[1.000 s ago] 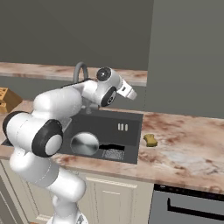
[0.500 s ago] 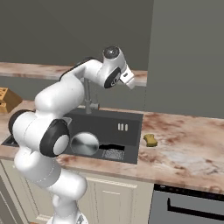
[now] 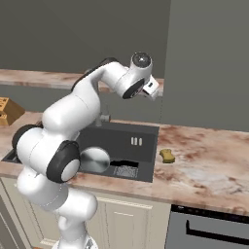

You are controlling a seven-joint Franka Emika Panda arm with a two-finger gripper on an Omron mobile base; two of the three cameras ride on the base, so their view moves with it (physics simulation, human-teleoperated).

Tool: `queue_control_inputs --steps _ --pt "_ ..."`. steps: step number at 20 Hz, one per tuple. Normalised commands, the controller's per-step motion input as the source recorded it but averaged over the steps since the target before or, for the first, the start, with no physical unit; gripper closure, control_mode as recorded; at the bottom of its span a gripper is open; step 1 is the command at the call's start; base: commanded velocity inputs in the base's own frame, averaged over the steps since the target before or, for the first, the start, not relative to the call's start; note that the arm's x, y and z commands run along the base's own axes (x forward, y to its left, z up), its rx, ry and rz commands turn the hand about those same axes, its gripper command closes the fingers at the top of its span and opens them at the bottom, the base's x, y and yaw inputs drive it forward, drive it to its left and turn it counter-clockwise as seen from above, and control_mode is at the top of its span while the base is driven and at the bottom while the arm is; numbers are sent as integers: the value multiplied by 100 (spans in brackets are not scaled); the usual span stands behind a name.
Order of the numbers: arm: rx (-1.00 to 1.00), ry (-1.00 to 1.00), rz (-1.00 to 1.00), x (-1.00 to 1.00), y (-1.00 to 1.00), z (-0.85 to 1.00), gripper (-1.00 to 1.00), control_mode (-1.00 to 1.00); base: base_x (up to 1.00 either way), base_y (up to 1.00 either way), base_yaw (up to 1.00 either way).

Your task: Pick the pan and sponge and place them into the sink. Then turn on the water.

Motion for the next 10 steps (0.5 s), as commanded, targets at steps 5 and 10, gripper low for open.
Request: queue_control_inputs --steps 5,10 --pt "-9 0 20 -26 0 0 -100 -100 0 0 0" --pt "-15 0 8 -14 0 0 -100 -100 0 0 0"
